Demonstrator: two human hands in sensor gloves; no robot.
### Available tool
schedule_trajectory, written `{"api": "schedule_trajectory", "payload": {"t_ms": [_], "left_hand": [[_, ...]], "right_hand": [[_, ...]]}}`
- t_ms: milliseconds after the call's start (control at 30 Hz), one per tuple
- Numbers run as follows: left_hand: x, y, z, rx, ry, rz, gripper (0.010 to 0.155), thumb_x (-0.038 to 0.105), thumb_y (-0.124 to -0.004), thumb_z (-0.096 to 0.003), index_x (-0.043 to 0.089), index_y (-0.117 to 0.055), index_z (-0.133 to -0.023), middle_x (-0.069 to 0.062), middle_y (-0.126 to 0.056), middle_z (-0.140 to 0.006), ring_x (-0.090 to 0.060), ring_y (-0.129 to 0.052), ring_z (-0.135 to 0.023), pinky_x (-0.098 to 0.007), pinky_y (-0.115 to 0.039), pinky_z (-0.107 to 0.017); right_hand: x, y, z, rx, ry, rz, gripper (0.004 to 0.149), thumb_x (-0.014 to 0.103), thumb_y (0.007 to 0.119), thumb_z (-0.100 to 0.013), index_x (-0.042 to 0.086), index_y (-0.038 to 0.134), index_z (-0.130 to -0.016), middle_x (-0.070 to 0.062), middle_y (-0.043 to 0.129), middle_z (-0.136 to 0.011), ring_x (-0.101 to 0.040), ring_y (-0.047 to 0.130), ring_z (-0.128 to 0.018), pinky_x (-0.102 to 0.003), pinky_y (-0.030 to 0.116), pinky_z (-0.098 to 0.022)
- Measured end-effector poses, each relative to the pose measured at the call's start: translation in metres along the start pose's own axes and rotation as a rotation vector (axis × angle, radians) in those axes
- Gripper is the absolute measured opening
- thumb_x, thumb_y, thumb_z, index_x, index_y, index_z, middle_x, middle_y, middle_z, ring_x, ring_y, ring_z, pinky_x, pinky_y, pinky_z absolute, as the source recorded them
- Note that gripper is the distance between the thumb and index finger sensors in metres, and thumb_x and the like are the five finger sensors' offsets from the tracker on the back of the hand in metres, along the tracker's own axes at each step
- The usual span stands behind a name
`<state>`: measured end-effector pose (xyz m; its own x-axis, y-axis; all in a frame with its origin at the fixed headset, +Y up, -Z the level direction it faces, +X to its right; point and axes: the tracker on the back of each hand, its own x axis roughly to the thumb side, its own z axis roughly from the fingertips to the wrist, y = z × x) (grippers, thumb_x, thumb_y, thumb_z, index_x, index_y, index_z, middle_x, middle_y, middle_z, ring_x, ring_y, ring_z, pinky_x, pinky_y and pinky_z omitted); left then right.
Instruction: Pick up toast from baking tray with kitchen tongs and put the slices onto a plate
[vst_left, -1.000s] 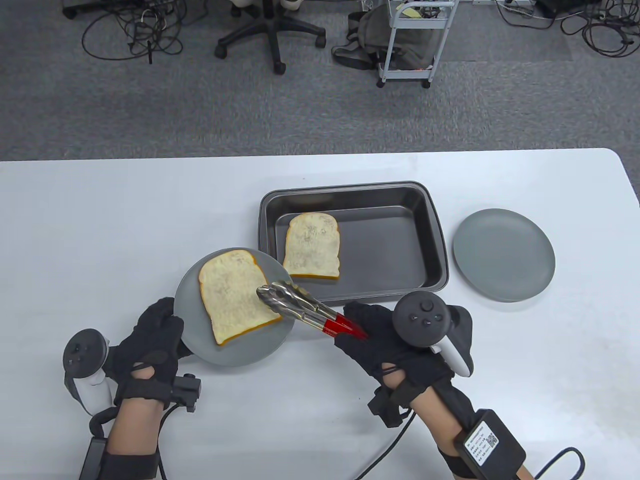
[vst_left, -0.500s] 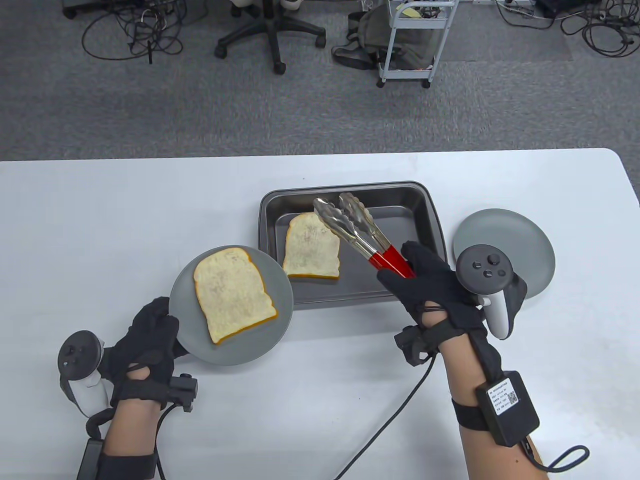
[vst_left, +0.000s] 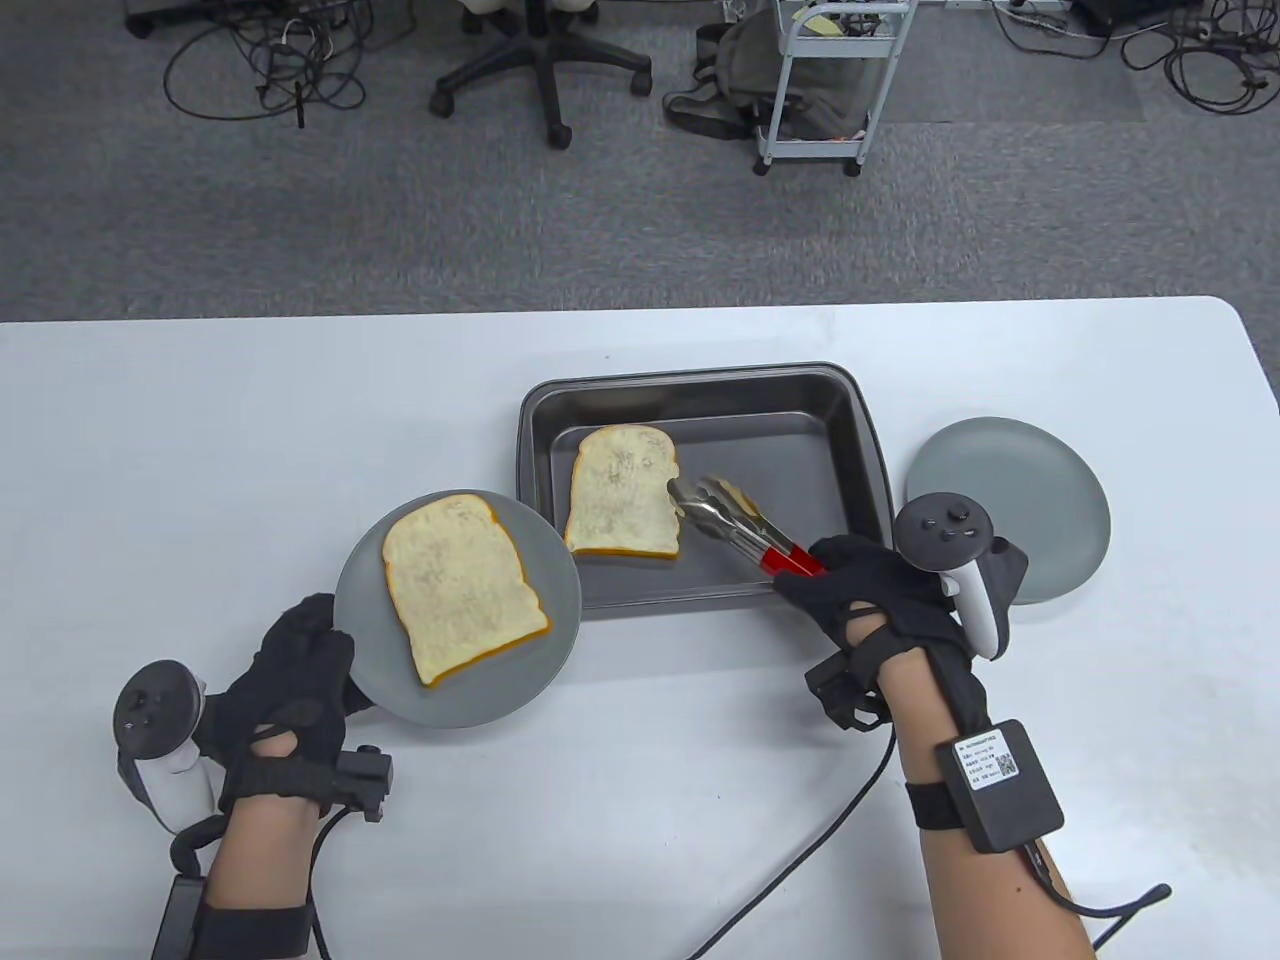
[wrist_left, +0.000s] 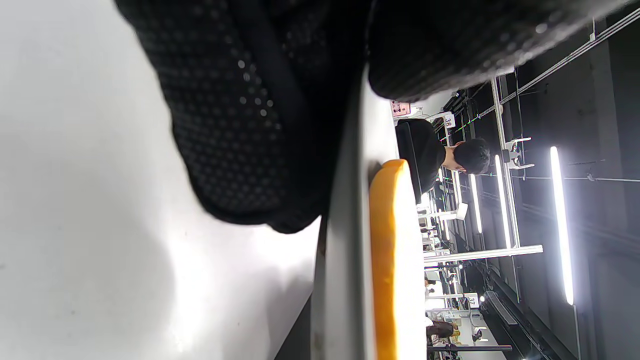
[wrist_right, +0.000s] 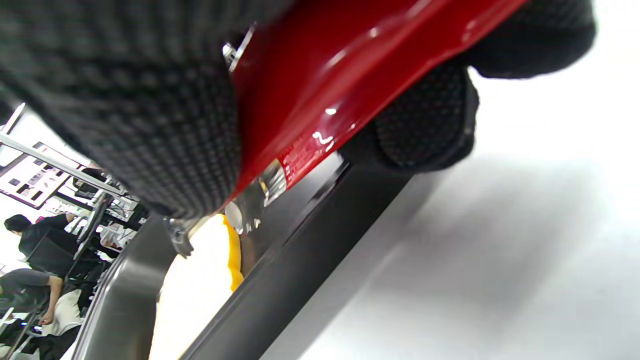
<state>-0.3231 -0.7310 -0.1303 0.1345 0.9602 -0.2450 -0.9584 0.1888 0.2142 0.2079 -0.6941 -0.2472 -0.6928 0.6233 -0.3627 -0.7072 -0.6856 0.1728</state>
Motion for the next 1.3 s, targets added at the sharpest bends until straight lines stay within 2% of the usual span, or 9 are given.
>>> {"api": "schedule_trajectory", "payload": {"t_ms": [133,500,833,1067,1300], "left_hand": [[0.000,0.000,0.000,0.003,-0.004,-0.004,0.056,0.032,-0.084,-0.0490,0.011,-0.066,-0.098,-0.010,-0.101,-0.077,-0.026,-0.121,-0.047,-0.025,-0.110,-0.030],[-0.001,0.000,-0.001,0.002,-0.001,-0.008,0.056,0.032,-0.084,-0.0492,0.012,-0.066,-0.098,-0.010,-0.101,-0.077,-0.026,-0.121,-0.047,-0.025,-0.110,-0.031],[-0.001,0.000,-0.002,0.000,0.001,-0.009,0.056,0.032,-0.084,-0.0493,0.012,-0.066,-0.098,-0.009,-0.101,-0.077,-0.026,-0.120,-0.047,-0.025,-0.110,-0.031],[-0.001,0.000,-0.001,-0.002,0.001,-0.005,0.056,0.032,-0.084,-0.0492,0.012,-0.066,-0.098,-0.010,-0.101,-0.077,-0.026,-0.121,-0.047,-0.025,-0.110,-0.031],[-0.001,0.001,-0.001,-0.001,0.001,0.007,0.056,0.032,-0.084,-0.0493,0.012,-0.065,-0.098,-0.009,-0.101,-0.077,-0.026,-0.121,-0.047,-0.025,-0.110,-0.031]], "right_hand": [[0.005,0.001,0.000,-0.002,-0.014,0.024,0.076,0.050,0.105,-0.029,-0.002,0.097,-0.084,-0.033,0.100,-0.065,-0.030,0.101,-0.048,-0.046,0.085,-0.031],[0.019,0.011,-0.006,0.002,0.007,0.150,0.074,0.051,0.102,-0.032,-0.006,0.101,-0.079,-0.038,0.101,-0.057,-0.029,0.097,-0.041,-0.042,0.083,-0.026],[0.013,0.007,-0.015,0.021,0.003,0.058,0.070,0.046,0.103,-0.033,-0.009,0.103,-0.076,-0.039,0.100,-0.055,-0.029,0.096,-0.035,-0.042,0.083,-0.025],[0.007,-0.005,-0.007,0.027,-0.017,-0.034,0.066,0.046,0.103,-0.032,-0.001,0.101,-0.077,-0.027,0.102,-0.055,-0.032,0.097,-0.032,-0.043,0.084,-0.025],[0.001,-0.023,0.005,0.009,-0.043,-0.119,0.062,0.047,0.103,-0.033,0.004,0.099,-0.078,-0.025,0.102,-0.055,-0.034,0.097,-0.030,-0.044,0.084,-0.024]]}}
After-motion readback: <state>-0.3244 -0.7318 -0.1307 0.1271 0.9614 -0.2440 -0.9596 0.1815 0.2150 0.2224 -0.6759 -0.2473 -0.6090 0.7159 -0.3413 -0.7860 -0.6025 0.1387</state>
